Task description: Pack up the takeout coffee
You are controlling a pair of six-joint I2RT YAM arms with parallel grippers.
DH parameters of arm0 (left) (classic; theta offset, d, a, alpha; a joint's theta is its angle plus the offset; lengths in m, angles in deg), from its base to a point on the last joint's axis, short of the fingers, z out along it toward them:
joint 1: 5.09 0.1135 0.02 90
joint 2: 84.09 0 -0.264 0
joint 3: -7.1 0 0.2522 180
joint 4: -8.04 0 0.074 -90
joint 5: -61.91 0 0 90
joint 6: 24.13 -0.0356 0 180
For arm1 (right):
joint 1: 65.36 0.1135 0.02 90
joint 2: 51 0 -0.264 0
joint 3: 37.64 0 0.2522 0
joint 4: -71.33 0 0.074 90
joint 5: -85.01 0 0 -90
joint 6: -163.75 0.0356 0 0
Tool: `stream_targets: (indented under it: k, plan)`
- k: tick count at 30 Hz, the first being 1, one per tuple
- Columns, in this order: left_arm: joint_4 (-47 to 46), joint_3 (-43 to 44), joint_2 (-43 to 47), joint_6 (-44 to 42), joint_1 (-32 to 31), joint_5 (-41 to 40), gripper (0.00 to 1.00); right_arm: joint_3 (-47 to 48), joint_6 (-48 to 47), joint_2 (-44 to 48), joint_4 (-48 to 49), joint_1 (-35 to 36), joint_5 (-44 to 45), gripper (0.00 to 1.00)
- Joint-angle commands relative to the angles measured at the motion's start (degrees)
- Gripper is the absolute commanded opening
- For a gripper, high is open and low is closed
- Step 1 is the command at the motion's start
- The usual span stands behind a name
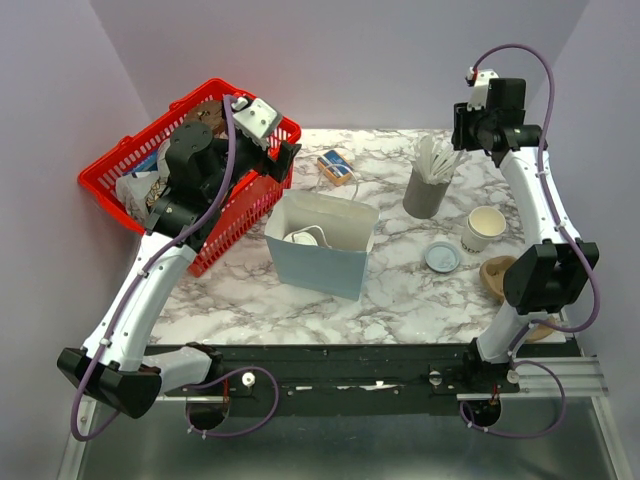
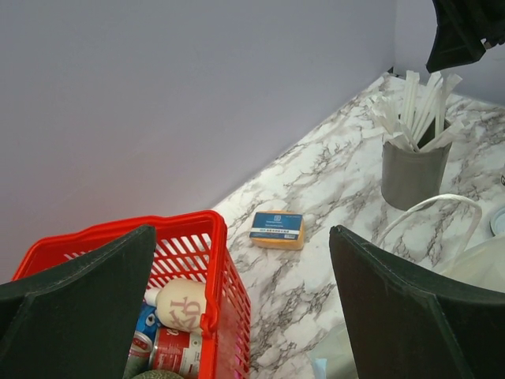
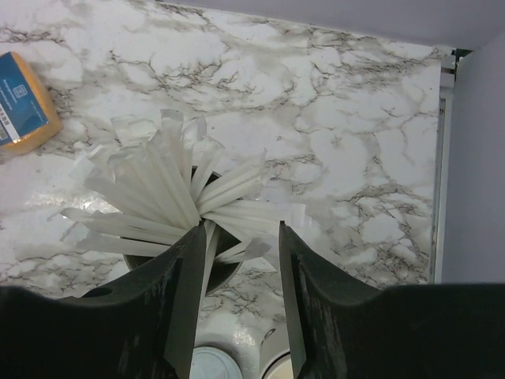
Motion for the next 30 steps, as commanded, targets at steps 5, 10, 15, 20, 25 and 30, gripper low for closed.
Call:
stream_targets:
  k: [5,10,15,20,25,30]
  plan:
    - [0.5,-0.1,1.1,0.1,0.5,0.8,0.99,-2.2,1.3,-1.0,1.0,-1.2,1.1,0.5]
    - [0.8,-0.1,1.2,0.1,0.5,1.1,0.98,-1.7,1.1,-1.8,1.0,-1.3,0.7,0.44]
    - [0.8,-0.2,1.3,0.3,0.7,1.3,0.98,-2.7,1.3,-1.9,0.9,-1.3,-0.2,0.36]
    - [0.6,-0.6,1.3,0.3,0.7,1.8,0.98,-3.8,1.4,-1.7,1.0,-1.3,-0.6,0.28]
    - [0.4,-0.9,1.1,0.4,0.7,2.3,0.98,-3.6,1.2,-1.1,0.7,-1.3,-0.7,0.04]
    - [-0.1,-0.5,0.4,0.4,0.7,2.5,0.98,-1.0,1.3,4.0,-1.5,-1.3,-4.3,0.01]
